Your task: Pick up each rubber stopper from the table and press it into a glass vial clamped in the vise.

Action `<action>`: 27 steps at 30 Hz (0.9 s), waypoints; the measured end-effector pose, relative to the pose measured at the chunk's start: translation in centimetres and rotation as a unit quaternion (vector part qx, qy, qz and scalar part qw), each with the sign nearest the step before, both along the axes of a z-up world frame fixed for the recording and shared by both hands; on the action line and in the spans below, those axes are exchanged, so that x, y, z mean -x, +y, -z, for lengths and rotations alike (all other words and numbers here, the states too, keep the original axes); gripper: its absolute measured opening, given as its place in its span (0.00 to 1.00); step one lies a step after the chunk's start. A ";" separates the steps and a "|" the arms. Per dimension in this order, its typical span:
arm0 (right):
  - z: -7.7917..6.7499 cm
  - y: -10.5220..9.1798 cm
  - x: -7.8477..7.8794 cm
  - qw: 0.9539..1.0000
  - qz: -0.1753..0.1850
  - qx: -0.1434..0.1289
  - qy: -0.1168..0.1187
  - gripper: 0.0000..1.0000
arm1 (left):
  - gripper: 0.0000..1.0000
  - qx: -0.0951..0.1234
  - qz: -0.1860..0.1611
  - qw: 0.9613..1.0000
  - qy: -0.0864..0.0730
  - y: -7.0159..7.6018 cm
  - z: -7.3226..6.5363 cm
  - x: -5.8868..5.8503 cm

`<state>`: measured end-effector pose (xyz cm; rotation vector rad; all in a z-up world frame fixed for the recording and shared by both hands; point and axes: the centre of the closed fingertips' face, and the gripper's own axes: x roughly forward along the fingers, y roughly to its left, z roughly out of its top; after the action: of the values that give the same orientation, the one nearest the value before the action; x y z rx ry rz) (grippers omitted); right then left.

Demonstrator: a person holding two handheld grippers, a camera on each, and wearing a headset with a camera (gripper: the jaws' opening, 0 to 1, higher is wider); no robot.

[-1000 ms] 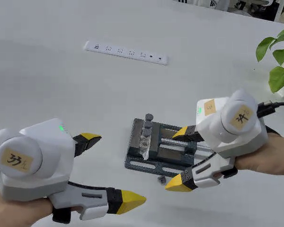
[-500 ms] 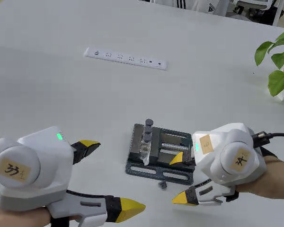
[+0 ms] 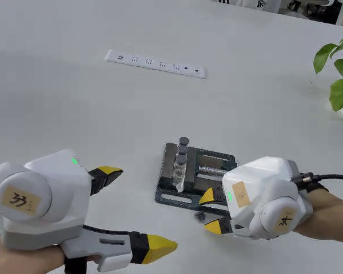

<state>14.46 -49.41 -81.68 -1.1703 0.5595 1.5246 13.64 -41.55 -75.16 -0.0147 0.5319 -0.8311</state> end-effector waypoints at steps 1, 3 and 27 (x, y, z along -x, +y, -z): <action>0.0 0.0 0.0 1.000 0.004 -0.001 0.004 0.13 | 0.94 0.000 -0.001 1.000 0.000 0.1 0.0 0.0; 0.0 0.1 -0.1 1.000 0.002 -0.004 0.002 0.11 | 0.93 0.001 -0.002 1.000 0.001 0.2 0.0 0.0; 0.8 0.2 -0.4 1.000 0.000 -0.003 0.001 0.05 | 0.93 0.020 -0.019 0.999 0.018 0.9 0.3 -0.2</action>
<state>14.91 -49.24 -82.44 -1.1649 0.5567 1.5264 13.80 -40.62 -75.49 -0.0764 0.5466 -0.8046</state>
